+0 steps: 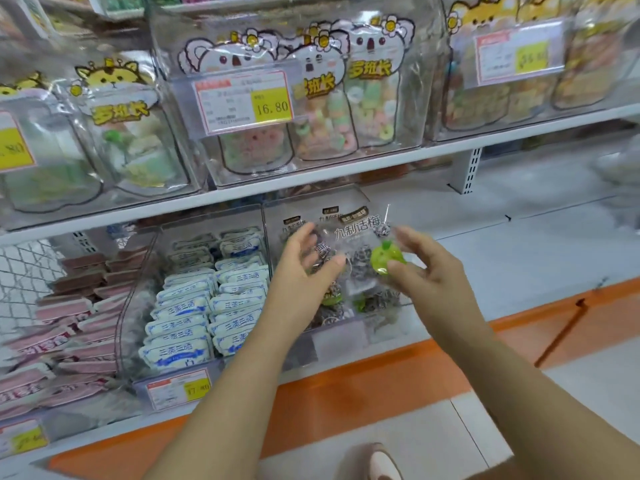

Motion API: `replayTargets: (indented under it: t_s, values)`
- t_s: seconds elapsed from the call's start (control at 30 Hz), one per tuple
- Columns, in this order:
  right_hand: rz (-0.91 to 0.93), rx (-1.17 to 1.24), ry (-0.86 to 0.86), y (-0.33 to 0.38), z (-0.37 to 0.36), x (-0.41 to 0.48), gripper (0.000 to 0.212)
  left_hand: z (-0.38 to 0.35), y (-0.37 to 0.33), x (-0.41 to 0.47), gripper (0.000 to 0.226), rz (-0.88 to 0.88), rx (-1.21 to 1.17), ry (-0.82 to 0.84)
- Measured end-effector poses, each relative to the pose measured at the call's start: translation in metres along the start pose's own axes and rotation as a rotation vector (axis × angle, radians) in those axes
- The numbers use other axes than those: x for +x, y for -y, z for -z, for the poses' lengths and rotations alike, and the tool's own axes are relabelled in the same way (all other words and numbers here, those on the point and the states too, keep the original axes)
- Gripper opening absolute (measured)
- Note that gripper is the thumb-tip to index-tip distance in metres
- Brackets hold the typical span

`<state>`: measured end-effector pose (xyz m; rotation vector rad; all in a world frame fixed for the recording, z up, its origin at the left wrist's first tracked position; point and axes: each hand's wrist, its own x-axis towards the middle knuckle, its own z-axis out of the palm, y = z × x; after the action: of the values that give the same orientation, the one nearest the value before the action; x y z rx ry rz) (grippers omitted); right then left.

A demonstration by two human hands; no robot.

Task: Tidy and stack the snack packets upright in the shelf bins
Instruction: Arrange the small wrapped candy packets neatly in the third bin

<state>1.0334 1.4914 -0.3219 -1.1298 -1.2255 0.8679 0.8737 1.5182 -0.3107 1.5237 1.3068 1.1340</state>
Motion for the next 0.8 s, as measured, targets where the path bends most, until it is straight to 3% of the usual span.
replayTargets:
  t_s: [0.1, 0.2, 0.27, 0.33, 0.43, 0.57, 0.7, 0.8]
  values:
    - [-0.033, -0.015, 0.091, 0.006, -0.016, -0.004, 0.038, 0.005, 0.005, -0.006, 0.056, 0.074, -0.235, 0.076]
    - [-0.004, -0.192, 0.08, 0.004, -0.02, 0.002, 0.033, 0.015, 0.017, -0.007, 0.042, 0.027, -0.203, -0.021]
    - [0.084, -0.481, 0.004, 0.004, -0.009, 0.014, 0.03, 0.025, 0.023, -0.009, 0.044, 0.013, -0.143, -0.106]
    - [0.194, -0.92, 0.02, 0.002, 0.002, 0.028, 0.031, 0.035, 0.026, -0.011, 0.05, 0.002, -0.098, -0.173]
    - [0.123, -1.428, 0.29, -0.003, 0.003, 0.047, 0.04, 0.044, 0.026, -0.01, 0.043, -0.013, -0.098, -0.181]
    - [-0.049, -1.833, 0.697, -0.008, -0.015, 0.071, 0.058, 0.046, 0.029, -0.005, 0.038, -0.02, -0.103, -0.172]
    - [-0.08, -2.061, 0.829, -0.015, -0.026, 0.088, 0.073, 0.047, 0.031, -0.006, 0.037, -0.048, -0.099, -0.164]
    - [0.008, -2.052, 0.829, -0.019, -0.032, 0.09, 0.069, 0.052, 0.031, -0.003, 0.038, -0.039, -0.128, -0.175]
